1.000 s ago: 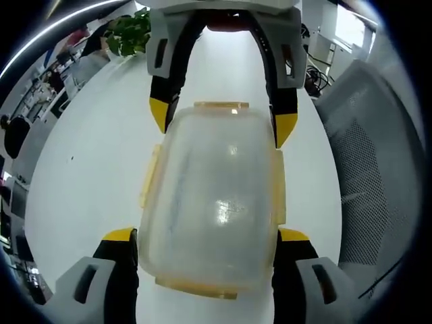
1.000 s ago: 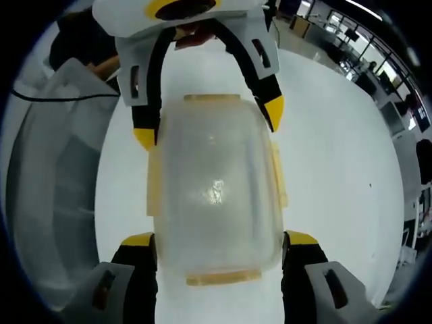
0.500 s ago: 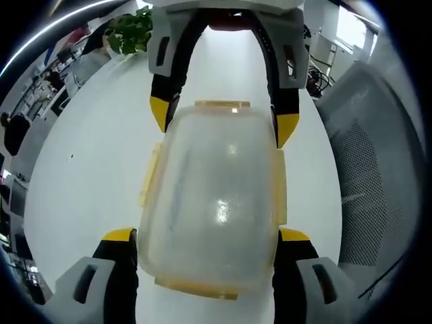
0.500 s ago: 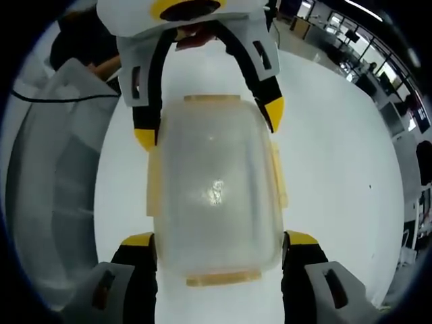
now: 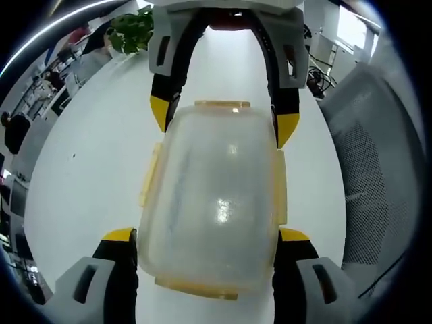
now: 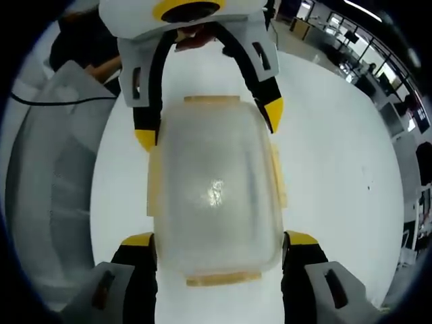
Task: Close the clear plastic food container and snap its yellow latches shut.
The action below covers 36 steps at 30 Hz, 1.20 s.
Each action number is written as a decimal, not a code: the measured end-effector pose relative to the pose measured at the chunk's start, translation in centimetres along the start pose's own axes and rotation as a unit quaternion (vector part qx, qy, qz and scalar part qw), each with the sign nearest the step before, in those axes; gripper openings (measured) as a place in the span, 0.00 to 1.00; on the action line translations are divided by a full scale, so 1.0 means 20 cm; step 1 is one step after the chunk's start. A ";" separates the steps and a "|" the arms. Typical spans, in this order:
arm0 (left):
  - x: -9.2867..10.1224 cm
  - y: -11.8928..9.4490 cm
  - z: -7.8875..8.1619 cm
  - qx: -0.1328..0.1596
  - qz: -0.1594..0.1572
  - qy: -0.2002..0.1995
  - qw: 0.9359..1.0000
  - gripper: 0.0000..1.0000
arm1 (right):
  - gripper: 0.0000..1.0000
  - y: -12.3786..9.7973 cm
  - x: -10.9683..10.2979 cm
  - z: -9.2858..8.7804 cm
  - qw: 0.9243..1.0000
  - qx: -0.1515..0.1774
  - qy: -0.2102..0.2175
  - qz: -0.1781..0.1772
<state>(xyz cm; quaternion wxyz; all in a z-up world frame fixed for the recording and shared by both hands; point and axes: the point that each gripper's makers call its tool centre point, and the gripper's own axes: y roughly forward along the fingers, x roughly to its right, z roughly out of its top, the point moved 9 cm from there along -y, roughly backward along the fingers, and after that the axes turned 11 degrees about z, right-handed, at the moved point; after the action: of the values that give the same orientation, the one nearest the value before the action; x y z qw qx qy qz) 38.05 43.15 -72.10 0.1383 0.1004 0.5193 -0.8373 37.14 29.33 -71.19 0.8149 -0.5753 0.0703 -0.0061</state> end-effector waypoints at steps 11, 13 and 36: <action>-0.06 0.03 0.01 0.001 0.001 0.000 1.000 0.83 | 0.76 -0.01 0.06 -0.01 1.000 0.003 0.000 -0.001; -0.07 0.03 0.01 0.001 0.001 0.000 1.000 0.83 | 0.76 -0.01 0.07 -0.01 1.000 0.003 0.001 -0.002; -0.21 0.09 0.02 0.003 0.000 0.004 1.000 0.83 | 0.76 -0.02 0.22 0.00 1.000 0.005 0.003 -0.005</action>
<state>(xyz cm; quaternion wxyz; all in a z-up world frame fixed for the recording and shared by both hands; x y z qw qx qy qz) 42.54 42.59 -72.19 0.1360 0.1040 0.5177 -0.8382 41.44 28.72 -71.31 0.8177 -0.5713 0.0695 -0.0122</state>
